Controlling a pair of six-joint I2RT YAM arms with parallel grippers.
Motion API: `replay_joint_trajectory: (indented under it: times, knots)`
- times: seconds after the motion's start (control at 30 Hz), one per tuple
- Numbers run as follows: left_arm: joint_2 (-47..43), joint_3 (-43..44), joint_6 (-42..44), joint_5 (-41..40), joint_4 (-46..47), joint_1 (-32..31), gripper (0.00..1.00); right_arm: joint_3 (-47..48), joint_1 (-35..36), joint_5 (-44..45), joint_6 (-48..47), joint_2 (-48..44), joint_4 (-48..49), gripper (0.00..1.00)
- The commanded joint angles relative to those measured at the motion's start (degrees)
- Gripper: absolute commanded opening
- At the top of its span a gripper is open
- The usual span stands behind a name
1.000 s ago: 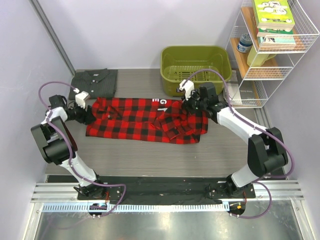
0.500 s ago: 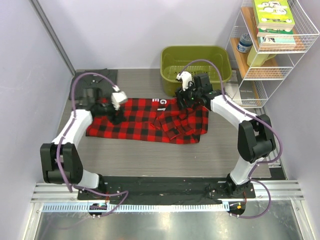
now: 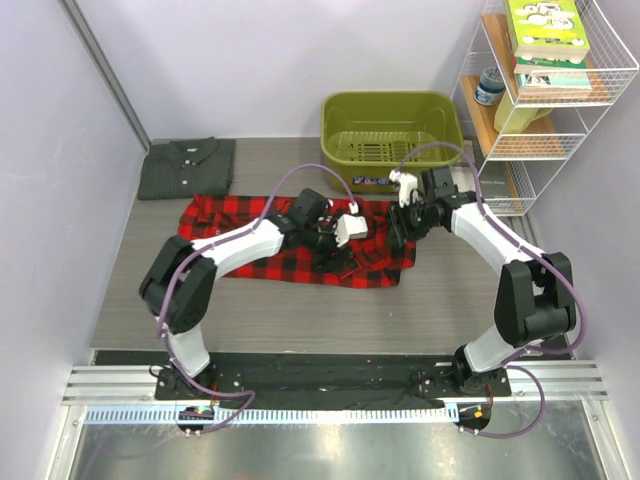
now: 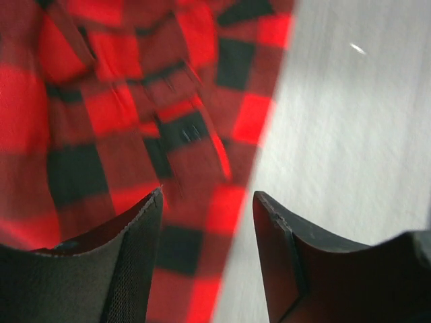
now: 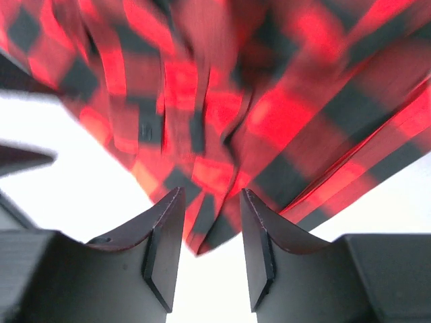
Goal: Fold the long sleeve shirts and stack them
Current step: Fold the shirt
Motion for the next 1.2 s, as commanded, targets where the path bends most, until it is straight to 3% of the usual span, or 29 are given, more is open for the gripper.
replay_joint_trajectory:
  times: [0.0,0.17,0.47,0.63,0.77,0.93,1.07,1.17]
  knots:
    - [4.8,5.4,-4.2,-4.0,7.9,-1.2,0.56,-3.2,-0.9,-2.5,1.1,2.4,-4.0,0.43]
    - [8.3,5.3,-4.6,-5.6,13.0,-3.1,0.55,-4.4,-3.5,-6.6,5.0,8.4,-4.1,0.34]
    - [13.2,4.9,-5.2,-11.2,18.6,-7.1,0.61,-3.9,-4.0,-7.6,4.9,14.9,-4.8,0.34]
    - [15.2,5.3,-3.7,-13.5,18.0,-7.6,0.59,-4.2,-4.1,-5.8,3.2,15.2,-5.8,0.35]
    - [14.0,5.6,-2.0,-14.4,15.3,-7.6,0.41,-3.9,-4.1,-3.3,2.6,15.9,-6.4,0.35]
    - [10.1,7.5,-0.4,-11.6,10.4,-7.6,0.25,-1.1,-4.1,0.9,1.2,19.3,-10.1,0.29]
    - [7.5,10.1,3.8,-8.7,3.6,-7.3,0.01,-0.7,-4.4,3.6,0.9,19.7,-10.8,0.26]
    - [4.6,10.8,11.2,-2.9,-4.6,-5.5,0.0,0.0,-4.7,5.4,0.1,19.8,-12.2,0.24]
